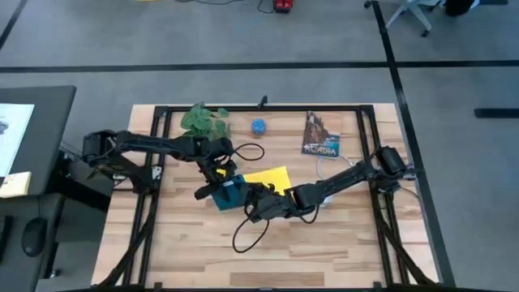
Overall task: Apply microfiber cloth
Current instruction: Wipe the front and back of the blue tablet using the yellow microfiber cloth
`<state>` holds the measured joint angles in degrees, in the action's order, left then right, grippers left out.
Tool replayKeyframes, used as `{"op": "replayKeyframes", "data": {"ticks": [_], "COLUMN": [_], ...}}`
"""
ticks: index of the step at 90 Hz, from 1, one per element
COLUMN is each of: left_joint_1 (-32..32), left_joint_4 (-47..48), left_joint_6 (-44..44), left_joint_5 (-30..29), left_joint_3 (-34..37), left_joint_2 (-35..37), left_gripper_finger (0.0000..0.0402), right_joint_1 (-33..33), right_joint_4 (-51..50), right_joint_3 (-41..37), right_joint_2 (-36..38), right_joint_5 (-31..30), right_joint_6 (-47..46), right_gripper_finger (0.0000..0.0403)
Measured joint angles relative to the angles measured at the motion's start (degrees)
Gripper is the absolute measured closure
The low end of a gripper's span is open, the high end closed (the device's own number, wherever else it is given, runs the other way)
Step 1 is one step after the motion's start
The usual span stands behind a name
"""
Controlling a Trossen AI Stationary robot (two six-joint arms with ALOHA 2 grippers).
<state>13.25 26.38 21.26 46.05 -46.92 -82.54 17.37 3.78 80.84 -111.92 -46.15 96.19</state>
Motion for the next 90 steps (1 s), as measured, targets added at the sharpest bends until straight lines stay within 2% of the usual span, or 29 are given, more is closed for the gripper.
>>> {"op": "replayKeyframes", "data": {"ticks": [19,22,25,33,51,64,70,77,82,90], "left_joint_1": [3.88,4.36,4.73,4.85,4.55,6.09,7.63,9.72,11.25,13.53], "left_joint_4": [1.33,2.21,3.36,4.4,9.57,10.32,7.43,2.87,-0.91,-7.26], "left_joint_6": [0.5,0.75,0.43,0.31,1.58,2.73,1.24,-1.43,-4.04,-9.02], "left_joint_5": [-1.79,-4.97,-5.94,-6.69,-6.95,-9.42,-9.82,-9.85,-10.15,-13.14], "left_joint_3": [-0.02,0.26,0.33,0.36,0.28,0.64,1.52,3.58,5.53,8.9], "left_joint_2": [0.0,0.08,0.0,-0.07,0.21,2.36,4.12,7.0,9.32,13.24], "left_gripper_finger": [0.0395,0.0397,0.0398,0.0398,0.0399,0.0399,0.0399,0.0399,0.0399,0.0398], "right_joint_1": [-0.47,-0.47,-0.37,-0.39,-0.22,-1.17,-2.07,-3.42,-4.83,-7.72], "right_joint_4": [-7.96,-10.25,-11.79,-15.06,-19.35,-22.1,-23.75,-26.74,-27.94,-30.65], "right_joint_3": [0.11,0.02,-0.02,-0.02,0.0,0.0,-0.01,0.0,0.0,0.0], "right_joint_2": [0.14,0.35,0.35,0.35,0.35,3.46,5.85,8.95,10.91,13.75], "right_joint_5": [-0.5,-0.92,-2.61,-2.37,-3.12,-2.38,-0.53,4.48,10.09,22.24], "right_joint_6": [-13.96,-17.42,-19.18,-21.04,-21.44,-29.36,-35.55,-44.54,-52.22,-64.0], "right_gripper_finger": [0.0207,0.0192,0.0177,0.0149,0.014,0.0142,0.0143,0.0143,0.0143,0.0143]}}
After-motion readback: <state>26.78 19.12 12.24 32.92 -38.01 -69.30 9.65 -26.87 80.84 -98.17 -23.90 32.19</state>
